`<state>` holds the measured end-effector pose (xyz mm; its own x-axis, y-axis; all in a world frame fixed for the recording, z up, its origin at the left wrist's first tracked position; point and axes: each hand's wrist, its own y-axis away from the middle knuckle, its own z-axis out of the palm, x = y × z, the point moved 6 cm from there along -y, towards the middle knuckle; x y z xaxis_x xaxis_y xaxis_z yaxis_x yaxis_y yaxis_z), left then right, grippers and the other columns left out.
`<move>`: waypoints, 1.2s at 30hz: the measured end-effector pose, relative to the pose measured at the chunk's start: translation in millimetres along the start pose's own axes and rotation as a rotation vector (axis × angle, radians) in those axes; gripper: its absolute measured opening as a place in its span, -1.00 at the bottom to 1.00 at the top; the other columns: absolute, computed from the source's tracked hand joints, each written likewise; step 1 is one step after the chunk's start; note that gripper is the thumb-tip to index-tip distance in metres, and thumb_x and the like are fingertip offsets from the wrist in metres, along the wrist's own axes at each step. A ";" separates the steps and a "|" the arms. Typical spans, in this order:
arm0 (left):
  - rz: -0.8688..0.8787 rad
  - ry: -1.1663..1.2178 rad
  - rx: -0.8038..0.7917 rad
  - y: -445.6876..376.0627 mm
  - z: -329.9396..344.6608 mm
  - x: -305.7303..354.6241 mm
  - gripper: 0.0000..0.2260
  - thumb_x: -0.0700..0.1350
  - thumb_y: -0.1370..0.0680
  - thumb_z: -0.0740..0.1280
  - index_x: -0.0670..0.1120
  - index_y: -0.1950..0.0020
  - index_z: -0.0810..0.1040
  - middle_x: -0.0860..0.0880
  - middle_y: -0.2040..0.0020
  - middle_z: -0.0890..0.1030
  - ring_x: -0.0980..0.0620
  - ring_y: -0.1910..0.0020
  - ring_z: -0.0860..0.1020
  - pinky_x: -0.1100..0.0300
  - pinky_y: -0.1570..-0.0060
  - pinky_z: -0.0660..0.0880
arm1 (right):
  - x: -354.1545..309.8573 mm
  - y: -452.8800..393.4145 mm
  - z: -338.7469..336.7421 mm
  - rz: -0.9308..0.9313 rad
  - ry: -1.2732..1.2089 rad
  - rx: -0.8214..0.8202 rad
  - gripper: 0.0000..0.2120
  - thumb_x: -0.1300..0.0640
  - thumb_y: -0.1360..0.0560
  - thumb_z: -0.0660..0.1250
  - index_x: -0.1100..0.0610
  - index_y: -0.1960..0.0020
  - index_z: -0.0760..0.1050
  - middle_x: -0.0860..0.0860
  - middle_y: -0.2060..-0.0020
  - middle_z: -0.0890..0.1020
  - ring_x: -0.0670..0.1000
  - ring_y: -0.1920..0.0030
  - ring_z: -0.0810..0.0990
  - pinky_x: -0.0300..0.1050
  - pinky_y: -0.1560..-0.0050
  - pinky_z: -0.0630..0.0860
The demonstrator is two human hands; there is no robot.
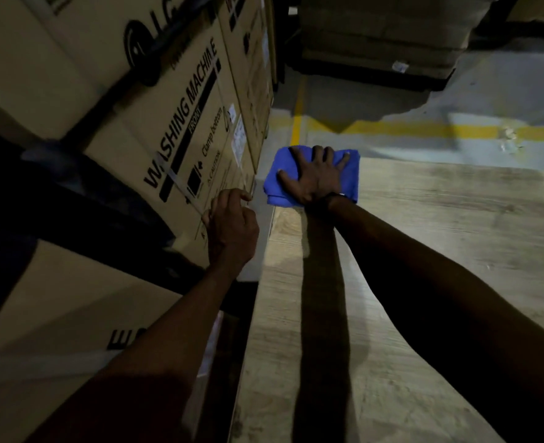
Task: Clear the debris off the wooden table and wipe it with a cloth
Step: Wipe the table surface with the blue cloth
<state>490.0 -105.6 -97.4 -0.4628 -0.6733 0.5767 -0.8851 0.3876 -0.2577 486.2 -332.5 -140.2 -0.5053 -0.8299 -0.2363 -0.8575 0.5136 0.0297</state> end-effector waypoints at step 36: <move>-0.036 0.148 -0.211 234.3 -56.6 16.5 -0.58 -0.14 -0.57 0.22 0.09 -0.42 0.42 -0.07 -0.39 0.56 -0.08 -0.36 0.55 -0.23 -0.36 0.43 | 43.6 472.7 -21.5 -0.229 -0.005 -0.047 -0.38 -0.37 -0.61 0.20 -0.34 -0.63 0.18 0.01 -0.73 -0.03 0.17 -0.72 -0.12 0.52 -0.56 -0.04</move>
<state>277.8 9.7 -104.4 -0.4048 -0.5955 0.6939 -0.8638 0.4979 -0.0766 56.7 -130.7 -115.6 -0.2962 -0.9226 -0.2472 -0.9535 0.3007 0.0202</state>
